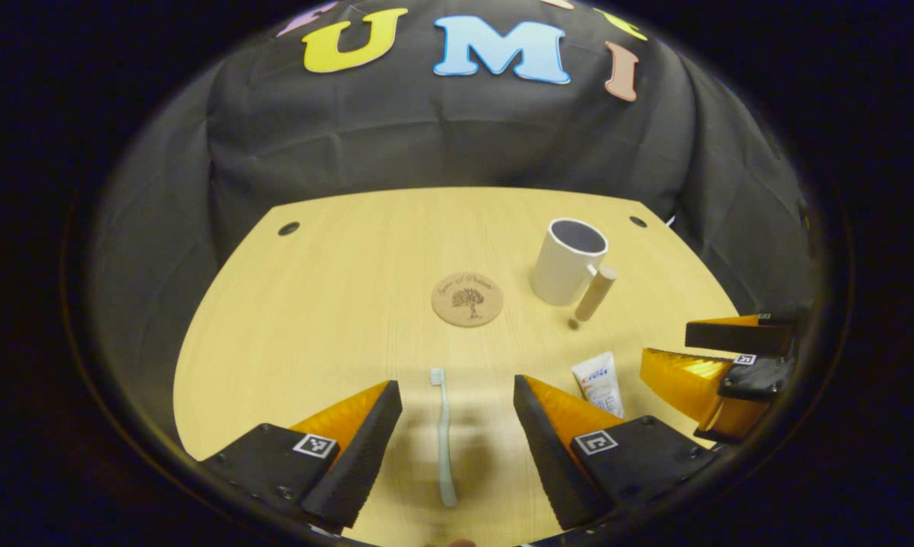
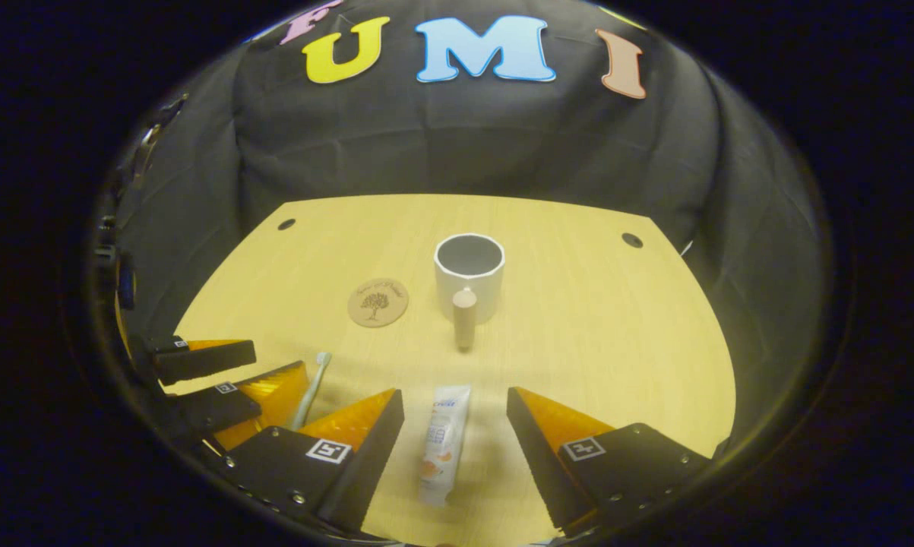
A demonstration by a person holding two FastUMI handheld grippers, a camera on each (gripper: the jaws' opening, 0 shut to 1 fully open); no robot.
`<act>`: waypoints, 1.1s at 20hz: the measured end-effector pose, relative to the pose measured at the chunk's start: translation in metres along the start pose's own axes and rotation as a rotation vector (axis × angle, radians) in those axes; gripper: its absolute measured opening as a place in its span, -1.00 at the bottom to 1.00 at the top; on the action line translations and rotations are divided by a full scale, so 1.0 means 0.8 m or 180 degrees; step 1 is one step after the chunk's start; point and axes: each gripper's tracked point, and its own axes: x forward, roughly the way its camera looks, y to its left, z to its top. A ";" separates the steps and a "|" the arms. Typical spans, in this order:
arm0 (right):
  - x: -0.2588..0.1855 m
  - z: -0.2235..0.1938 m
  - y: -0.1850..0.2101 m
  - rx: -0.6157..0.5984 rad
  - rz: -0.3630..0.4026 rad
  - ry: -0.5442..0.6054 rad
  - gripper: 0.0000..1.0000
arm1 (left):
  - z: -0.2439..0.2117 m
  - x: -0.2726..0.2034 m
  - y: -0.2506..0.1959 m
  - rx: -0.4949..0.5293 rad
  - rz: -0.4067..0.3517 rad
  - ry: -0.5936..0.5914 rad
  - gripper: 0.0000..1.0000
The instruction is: Put the toothbrush and toothpaste on the desktop into the cup, then pick up the cup and place it on the coaster on the desktop.
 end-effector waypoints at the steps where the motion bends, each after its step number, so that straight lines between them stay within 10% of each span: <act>1: 0.005 -0.005 0.001 0.0004 0.0004 0.0072 0.71 | -0.008 0.011 -0.002 -0.0027 -0.0028 0.0116 0.95; 22: 0.078 -0.085 0.019 -0.0051 0.0193 0.1303 0.74 | -0.096 0.065 0.008 0.0088 0.0025 0.1555 0.96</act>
